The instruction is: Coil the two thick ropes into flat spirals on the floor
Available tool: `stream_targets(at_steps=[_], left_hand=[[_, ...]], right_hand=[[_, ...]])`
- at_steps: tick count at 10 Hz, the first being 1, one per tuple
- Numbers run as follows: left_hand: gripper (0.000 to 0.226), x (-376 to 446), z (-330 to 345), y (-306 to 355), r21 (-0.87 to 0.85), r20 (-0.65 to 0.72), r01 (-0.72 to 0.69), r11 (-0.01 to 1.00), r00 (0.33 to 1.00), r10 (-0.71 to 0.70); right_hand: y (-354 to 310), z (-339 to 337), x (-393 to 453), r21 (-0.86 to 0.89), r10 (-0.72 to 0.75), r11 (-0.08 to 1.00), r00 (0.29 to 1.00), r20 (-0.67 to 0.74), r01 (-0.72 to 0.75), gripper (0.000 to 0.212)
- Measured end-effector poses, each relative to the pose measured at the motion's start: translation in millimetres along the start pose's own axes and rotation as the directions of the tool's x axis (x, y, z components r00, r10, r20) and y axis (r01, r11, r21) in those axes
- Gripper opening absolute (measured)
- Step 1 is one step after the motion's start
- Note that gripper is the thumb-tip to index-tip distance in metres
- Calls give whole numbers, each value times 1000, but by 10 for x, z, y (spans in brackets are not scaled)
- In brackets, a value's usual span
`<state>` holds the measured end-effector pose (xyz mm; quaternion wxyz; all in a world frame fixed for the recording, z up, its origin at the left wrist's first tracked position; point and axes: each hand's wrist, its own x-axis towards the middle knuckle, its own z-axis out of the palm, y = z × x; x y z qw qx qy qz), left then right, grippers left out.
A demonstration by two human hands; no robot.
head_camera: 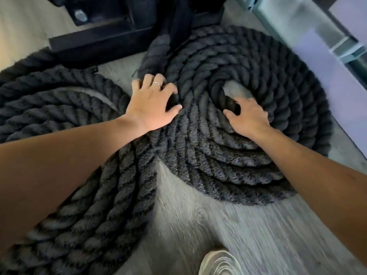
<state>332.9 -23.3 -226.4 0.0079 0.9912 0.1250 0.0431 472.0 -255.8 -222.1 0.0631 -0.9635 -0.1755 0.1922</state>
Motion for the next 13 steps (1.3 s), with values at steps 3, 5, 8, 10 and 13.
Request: stream_targets(at_steps=[3, 5, 8, 10, 13], left_hand=[[53, 634, 177, 536, -185, 185, -383, 905, 891, 415], [53, 690, 233, 578, -224, 166, -369, 902, 898, 408], [60, 1039, 183, 1035, 6, 250, -474, 880, 853, 458], [55, 892, 224, 1344, -41, 209, -268, 963, 940, 271], [49, 535, -328, 690, -252, 291, -351, 902, 861, 417]], right_hand=[[234, -90, 170, 76, -196, 979, 978, 74, 191, 59], [457, -197, 298, 60, -348, 938, 930, 117, 343, 59], [648, -404, 433, 14, -560, 823, 808, 185, 568, 53], [687, -658, 573, -181, -536, 775, 781, 320, 606, 55], [392, -583, 274, -39, -539, 838, 838, 86, 544, 52]])
